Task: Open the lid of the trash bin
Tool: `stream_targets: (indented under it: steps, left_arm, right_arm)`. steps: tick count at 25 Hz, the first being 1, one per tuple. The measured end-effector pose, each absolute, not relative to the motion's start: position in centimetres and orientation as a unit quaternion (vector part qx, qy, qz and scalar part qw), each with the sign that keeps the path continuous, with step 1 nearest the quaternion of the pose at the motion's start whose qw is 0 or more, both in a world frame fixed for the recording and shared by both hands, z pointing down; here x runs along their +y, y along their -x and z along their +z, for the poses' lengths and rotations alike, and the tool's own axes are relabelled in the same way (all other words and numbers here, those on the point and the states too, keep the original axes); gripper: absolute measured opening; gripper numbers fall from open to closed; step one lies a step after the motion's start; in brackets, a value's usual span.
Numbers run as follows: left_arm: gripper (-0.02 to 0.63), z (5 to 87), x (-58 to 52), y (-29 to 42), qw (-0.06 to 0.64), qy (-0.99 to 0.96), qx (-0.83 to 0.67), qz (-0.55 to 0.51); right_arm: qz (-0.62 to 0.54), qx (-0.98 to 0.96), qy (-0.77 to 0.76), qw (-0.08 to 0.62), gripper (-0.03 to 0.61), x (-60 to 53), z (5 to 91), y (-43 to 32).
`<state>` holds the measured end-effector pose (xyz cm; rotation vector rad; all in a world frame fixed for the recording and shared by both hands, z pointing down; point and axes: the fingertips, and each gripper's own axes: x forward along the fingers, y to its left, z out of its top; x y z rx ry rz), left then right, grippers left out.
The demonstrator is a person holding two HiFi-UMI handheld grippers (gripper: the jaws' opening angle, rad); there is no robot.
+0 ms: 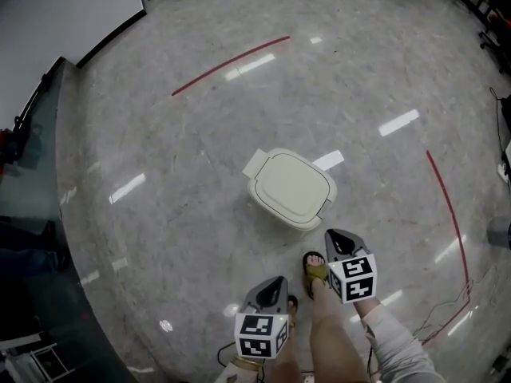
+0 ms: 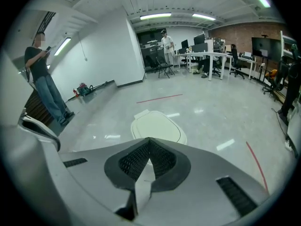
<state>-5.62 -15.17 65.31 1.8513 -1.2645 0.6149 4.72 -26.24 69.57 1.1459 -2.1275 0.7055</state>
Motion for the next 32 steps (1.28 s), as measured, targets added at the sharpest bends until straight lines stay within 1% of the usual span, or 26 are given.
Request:
stream_targets:
  steps: [11,16,22,32]
  left_arm:
    - [0.003,71.0,-15.0,4.1,0.432,-0.719,-0.489,0.239]
    - [0.003,72.9,-14.9,4.2,0.442,-0.71,-0.492,0.24]
    - [0.003,73.9,-15.3,4.3,0.449,-0.704,-0.496,0.237]
    - [0.003,74.1,-14.8,3.3,0.453,-0.708,-0.488,0.237]
  right_arm:
    - [0.287,-0.769,-0.433,0.372,-0.002,-28.6,80.7,-5.8]
    - [0.292,-0.76,-0.429,0.392,-0.002,-28.9,84.2,-6.3]
    - [0.292,-0.757,-0.425,0.401,-0.002,-29.7,86.1,-6.1]
    - [0.303,-0.754,-0.423,0.401,-0.002,-29.6,86.8,-6.3]
